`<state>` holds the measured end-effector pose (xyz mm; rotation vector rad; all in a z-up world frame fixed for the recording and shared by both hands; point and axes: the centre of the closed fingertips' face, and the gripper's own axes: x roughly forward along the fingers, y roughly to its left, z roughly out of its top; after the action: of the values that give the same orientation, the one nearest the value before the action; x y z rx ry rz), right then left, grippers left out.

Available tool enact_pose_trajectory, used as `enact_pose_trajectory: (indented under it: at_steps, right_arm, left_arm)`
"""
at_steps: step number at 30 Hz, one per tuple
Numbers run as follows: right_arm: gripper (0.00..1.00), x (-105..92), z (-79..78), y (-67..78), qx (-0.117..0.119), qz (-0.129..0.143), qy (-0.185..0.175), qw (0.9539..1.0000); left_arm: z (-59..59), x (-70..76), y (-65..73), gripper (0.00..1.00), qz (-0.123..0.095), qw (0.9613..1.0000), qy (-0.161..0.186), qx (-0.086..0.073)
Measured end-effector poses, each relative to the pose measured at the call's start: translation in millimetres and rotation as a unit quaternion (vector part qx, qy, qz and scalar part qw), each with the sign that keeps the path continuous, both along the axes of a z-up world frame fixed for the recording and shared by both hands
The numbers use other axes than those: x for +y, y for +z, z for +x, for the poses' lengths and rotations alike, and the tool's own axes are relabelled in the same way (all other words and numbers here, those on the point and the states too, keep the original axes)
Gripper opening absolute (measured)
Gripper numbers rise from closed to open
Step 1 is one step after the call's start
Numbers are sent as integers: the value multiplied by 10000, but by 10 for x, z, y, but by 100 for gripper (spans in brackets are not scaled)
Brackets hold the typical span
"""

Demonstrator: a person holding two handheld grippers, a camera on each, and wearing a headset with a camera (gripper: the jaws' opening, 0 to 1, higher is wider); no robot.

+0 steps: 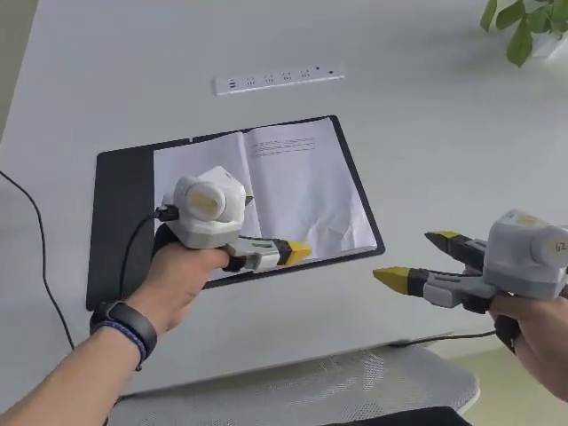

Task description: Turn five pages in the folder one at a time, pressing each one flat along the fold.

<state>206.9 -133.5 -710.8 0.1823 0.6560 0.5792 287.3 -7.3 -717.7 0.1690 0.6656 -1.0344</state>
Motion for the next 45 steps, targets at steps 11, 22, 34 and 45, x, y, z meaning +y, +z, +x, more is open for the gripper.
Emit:
enact_pose_trajectory:
  at_steps: [11,22,34,45]
  right_arm:
    - [77,-24,3,-4,75,84,-17,9999]
    - [76,-93,5,-89,214,99,16,9997]
    - [74,-163,-13,-135,286,125,-32,9995]
    - [71,-220,82,-208,303,93,-18,9995]
  left_arm:
    - [247,-418,-244,77,-50,9994,335,63]
    - [302,-772,-562,77,224,9988,440,41]
    - [285,-947,-858,77,594,9977,231,-240]
    - [297,-914,-922,75,788,9957,98,-478]
